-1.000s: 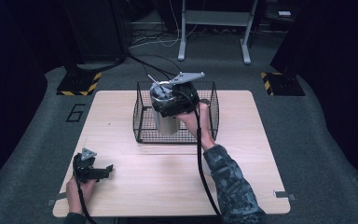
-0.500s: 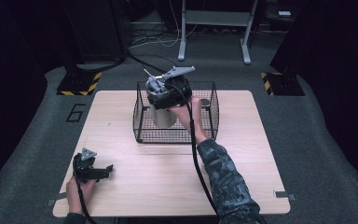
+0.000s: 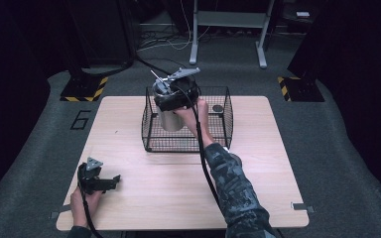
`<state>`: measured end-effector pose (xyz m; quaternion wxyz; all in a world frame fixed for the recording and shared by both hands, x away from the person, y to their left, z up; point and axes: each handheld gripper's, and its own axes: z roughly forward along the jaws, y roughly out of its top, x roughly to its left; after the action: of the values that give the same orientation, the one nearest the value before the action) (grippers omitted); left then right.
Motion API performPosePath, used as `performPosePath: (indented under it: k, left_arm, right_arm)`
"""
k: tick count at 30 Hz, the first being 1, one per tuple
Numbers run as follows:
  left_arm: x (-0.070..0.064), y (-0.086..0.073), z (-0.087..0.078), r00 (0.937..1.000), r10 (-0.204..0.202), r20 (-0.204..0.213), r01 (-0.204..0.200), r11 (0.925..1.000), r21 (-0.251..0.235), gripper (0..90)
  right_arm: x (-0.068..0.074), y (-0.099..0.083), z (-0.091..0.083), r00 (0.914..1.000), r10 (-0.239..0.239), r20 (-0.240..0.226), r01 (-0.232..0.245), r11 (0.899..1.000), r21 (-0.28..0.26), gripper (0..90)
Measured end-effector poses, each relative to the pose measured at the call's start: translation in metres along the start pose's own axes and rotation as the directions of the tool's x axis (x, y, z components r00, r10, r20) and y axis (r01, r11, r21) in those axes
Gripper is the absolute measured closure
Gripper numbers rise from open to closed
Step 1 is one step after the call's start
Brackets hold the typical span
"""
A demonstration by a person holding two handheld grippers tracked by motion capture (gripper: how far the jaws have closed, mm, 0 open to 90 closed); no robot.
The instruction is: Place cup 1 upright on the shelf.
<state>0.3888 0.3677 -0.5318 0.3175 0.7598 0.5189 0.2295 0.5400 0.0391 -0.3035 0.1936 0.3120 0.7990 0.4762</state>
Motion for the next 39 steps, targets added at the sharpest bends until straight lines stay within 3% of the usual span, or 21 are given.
performPosePath:
  k: [9, 15, 32, 39]
  left_arm:
    - [-0.001, 0.0, 0.0, 1.0, -0.008, 0.003, 0.008, 1.0, 0.005, 0.5]
    - [-0.001, 0.0, 0.0, 0.9999, -0.011, 0.003, 0.011, 0.9999, 0.004, 0.5]
    - [-0.002, 0.0, 0.0, 0.9998, -0.019, 0.005, 0.019, 0.9998, 0.003, 0.5]
    - [-0.002, 0.0, 0.0, 0.9998, -0.019, 0.006, 0.019, 0.9998, 0.002, 0.6]
  right_arm:
    - [-0.005, -0.005, 0.017, 0.9995, 0.025, 0.021, -0.025, 1.0, 0.016, 3.6]
    - [-0.006, -0.009, 0.03, 0.9996, 0.016, 0.024, -0.017, 0.999, 0.035, 3.6]
    - [0.003, -0.027, 0.06, 0.9924, 0.123, 0.014, -0.123, 0.989, 0.087, 3.5]
    - [0.002, -0.037, 0.067, 0.9904, 0.137, 0.016, -0.138, 0.985, 0.107, 3.5]
